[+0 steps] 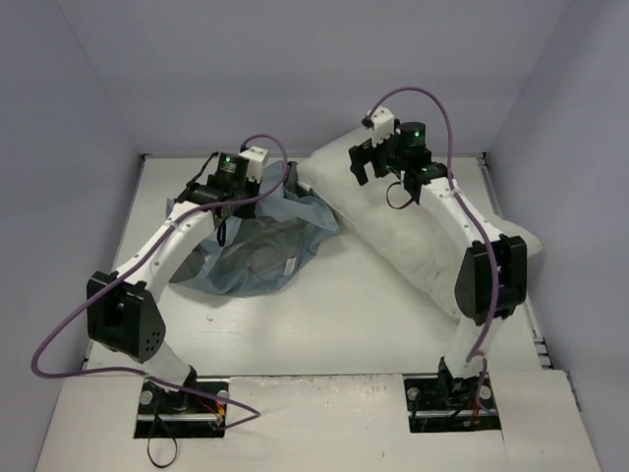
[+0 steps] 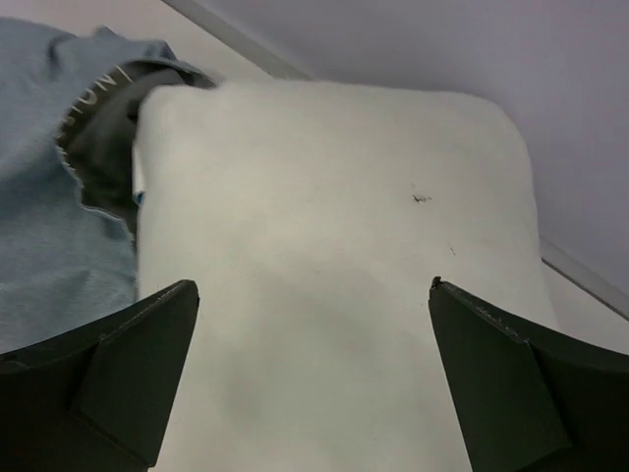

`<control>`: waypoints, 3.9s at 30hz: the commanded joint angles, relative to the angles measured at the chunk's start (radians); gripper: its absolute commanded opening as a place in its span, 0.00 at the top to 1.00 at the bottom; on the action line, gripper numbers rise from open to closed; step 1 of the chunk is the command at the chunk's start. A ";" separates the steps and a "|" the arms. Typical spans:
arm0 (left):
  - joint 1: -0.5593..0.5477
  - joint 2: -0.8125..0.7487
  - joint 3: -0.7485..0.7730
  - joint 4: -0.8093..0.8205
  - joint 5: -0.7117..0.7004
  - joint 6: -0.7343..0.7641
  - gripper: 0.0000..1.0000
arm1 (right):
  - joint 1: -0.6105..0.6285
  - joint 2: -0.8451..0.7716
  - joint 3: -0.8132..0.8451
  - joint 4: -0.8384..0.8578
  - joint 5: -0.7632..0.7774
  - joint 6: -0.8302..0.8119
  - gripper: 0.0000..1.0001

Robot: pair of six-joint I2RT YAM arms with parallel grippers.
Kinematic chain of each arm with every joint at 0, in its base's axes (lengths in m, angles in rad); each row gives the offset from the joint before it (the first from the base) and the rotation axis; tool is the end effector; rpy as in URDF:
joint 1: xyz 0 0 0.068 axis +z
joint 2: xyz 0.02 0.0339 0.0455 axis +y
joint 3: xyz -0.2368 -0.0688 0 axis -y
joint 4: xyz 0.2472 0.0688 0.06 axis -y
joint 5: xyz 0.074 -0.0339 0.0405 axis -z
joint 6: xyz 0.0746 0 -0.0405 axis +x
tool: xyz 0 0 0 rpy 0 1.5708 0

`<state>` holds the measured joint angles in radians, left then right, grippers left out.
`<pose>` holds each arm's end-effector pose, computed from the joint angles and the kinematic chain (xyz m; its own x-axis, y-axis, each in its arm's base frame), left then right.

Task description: Put the pillow into the pillowcase

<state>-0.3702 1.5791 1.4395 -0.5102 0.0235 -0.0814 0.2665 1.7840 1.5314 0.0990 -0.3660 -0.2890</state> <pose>0.3661 -0.1440 0.2854 -0.5930 0.1429 -0.7924 0.3320 0.9400 -0.0789 0.4429 0.1486 0.3193 0.0258 -0.2688 -0.9628 -0.6048 0.7627 -0.2292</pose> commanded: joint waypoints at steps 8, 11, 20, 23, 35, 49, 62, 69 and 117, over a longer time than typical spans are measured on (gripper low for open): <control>0.010 -0.008 0.053 -0.059 -0.014 -0.080 1.00 | -0.016 0.305 0.013 -0.067 -0.080 -0.035 0.00; 0.011 -0.005 0.056 -0.063 -0.014 -0.087 1.00 | -0.023 0.363 -0.022 -0.078 -0.109 -0.018 0.08; 0.017 0.015 0.108 -0.094 -0.014 -0.096 1.00 | -0.092 0.214 0.033 -0.081 -0.134 0.059 1.00; 0.024 0.039 0.159 -0.120 -0.042 -0.100 1.00 | -0.095 0.048 0.058 -0.085 -0.097 0.071 1.00; 0.056 0.180 0.349 -0.177 -0.057 -0.127 1.00 | -0.061 -0.566 -0.259 -0.153 -0.206 0.143 1.00; 0.073 0.272 0.524 -0.205 -0.069 -0.116 1.00 | 0.309 -0.819 -0.464 -0.305 -0.395 0.224 1.00; 0.074 0.157 0.371 -0.206 -0.027 -0.146 1.00 | 0.435 -0.603 -0.399 -0.295 -0.268 0.148 1.00; 0.073 0.024 0.217 -0.211 0.015 -0.156 1.00 | 0.422 -0.460 -0.281 -0.269 -0.094 0.097 1.00; -0.105 0.071 0.341 -0.364 0.114 -0.412 1.00 | 0.459 -0.015 -0.243 0.246 0.427 0.580 1.00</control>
<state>-0.4629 1.6634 1.6947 -0.8879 0.0689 -0.4339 0.7330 1.7988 1.2667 0.2672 0.1074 0.2466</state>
